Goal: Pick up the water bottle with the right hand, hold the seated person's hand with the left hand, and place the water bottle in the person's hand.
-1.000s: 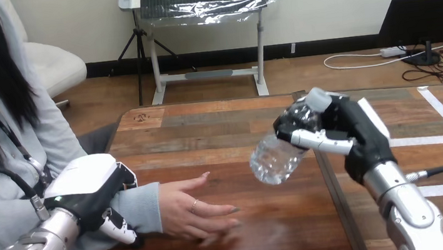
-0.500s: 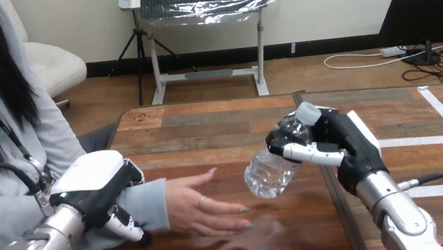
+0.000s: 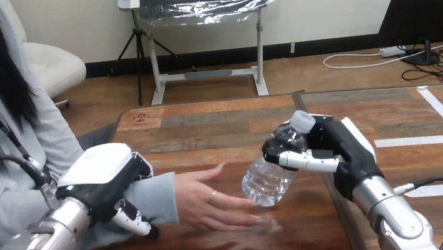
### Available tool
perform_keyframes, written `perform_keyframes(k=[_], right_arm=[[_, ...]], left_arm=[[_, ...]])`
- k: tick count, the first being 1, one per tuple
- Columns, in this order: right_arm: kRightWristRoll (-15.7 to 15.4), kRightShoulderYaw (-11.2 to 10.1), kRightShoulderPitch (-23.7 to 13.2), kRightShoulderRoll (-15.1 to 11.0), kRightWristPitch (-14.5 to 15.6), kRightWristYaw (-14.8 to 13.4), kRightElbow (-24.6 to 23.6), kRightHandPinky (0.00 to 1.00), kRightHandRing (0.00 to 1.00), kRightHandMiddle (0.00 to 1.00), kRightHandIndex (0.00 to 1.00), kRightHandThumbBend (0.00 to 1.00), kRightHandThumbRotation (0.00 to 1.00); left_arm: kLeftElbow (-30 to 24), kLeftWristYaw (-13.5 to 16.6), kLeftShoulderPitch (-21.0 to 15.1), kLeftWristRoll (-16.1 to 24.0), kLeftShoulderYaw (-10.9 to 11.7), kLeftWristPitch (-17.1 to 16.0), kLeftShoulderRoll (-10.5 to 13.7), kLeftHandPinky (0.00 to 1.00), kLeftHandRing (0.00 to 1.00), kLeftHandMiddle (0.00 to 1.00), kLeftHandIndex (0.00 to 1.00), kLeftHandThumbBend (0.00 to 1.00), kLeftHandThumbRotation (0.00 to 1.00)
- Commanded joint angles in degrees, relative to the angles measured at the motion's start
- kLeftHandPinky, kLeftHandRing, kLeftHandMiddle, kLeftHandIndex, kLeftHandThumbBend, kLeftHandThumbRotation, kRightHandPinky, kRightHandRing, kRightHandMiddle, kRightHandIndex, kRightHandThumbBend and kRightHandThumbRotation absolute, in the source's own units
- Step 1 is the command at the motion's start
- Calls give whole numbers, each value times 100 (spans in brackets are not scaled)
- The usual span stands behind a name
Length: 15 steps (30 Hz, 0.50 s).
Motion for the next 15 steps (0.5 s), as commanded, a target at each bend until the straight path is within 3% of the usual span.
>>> perform_keyframes(k=[1, 7, 15], right_arm=[[25, 9, -798, 130, -279, -60, -111, 34, 40, 47, 46, 79, 0], [-81, 76, -793, 184, -291, -146, -137, 33, 40, 47, 46, 79, 0], [76, 19, -798, 345, -227, 60, -129, 33, 40, 47, 46, 78, 0]], left_arm=[[-718, -60, -645, -185, 350, 66, 41, 18, 24, 31, 31, 81, 0], [-874, -158, -714, -201, 360, 119, -3, 18, 24, 32, 32, 80, 0], [-1081, -298, -829, -198, 334, 223, -75, 19, 25, 32, 32, 80, 0]])
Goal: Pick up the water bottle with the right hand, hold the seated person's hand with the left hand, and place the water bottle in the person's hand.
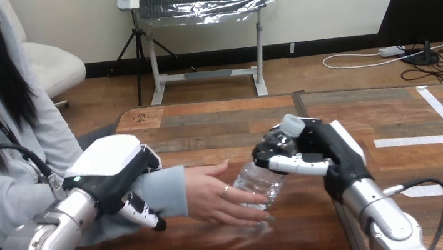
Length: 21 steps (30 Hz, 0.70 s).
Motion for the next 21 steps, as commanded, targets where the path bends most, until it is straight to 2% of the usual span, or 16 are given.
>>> perform_keyframes(k=[1, 21], right_arm=[[162, -47, -782, 164, -214, 55, -135, 33, 40, 47, 46, 77, 0], [-86, 118, -791, 409, -281, -124, -99, 33, 39, 46, 45, 80, 0]], left_arm=[[-631, -39, -798, -196, 332, 60, -64, 19, 25, 32, 32, 80, 0], [-974, -247, -938, -194, 325, 299, -295, 19, 24, 31, 30, 83, 0]])
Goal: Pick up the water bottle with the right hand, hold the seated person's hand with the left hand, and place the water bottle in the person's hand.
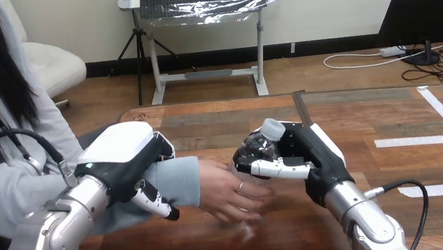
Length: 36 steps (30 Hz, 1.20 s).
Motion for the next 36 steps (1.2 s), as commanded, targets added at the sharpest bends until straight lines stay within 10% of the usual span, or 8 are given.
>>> perform_keyframes(k=[1, 36], right_arm=[[7, 33, -760, 120, -280, -101, -108, 33, 39, 46, 45, 81, 0], [-78, 254, -779, 372, -182, -353, -324, 33, 39, 46, 45, 81, 0]], left_arm=[[-584, 47, -795, -159, 322, 68, -105, 19, 24, 31, 30, 83, 0], [-301, 253, -821, -100, 247, -70, -243, 18, 24, 30, 31, 83, 0]])
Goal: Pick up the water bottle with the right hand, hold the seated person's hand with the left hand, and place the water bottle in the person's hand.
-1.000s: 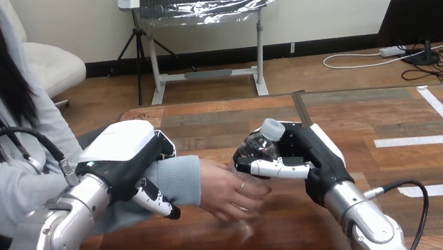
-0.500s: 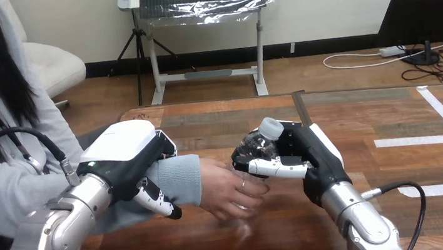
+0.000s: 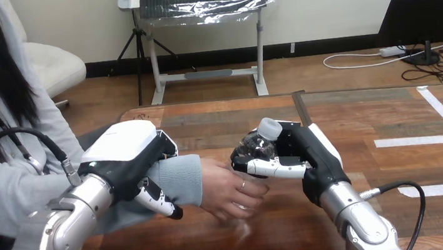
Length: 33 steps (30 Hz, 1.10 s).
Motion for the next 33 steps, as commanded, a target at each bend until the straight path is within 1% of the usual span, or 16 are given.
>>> perform_keyframes(k=[1, 10, 16, 25, 33], right_arm=[[-2, 93, -773, 221, -183, -9, -319, 33, 39, 46, 45, 81, 0], [-12, 92, -797, 199, -181, -51, -281, 32, 39, 46, 46, 81, 0], [-12, 85, -811, 189, -142, -71, -265, 32, 39, 46, 46, 81, 0], [-24, 71, -843, 152, -133, -109, -233, 32, 39, 46, 46, 81, 0], [-23, 60, -854, 131, -89, -160, -245, 32, 40, 47, 46, 81, 0]], left_arm=[[-261, 291, -817, -111, 244, -116, -153, 18, 24, 30, 31, 83, 0], [-257, 276, -812, -85, 243, -63, -162, 19, 24, 31, 31, 82, 0], [-231, 303, -802, -93, 251, -89, -158, 19, 25, 31, 31, 82, 0], [-104, 432, -809, -139, 251, -271, -145, 19, 25, 31, 32, 83, 0], [-77, 470, -784, -146, 256, -280, -148, 19, 24, 31, 32, 83, 0]])
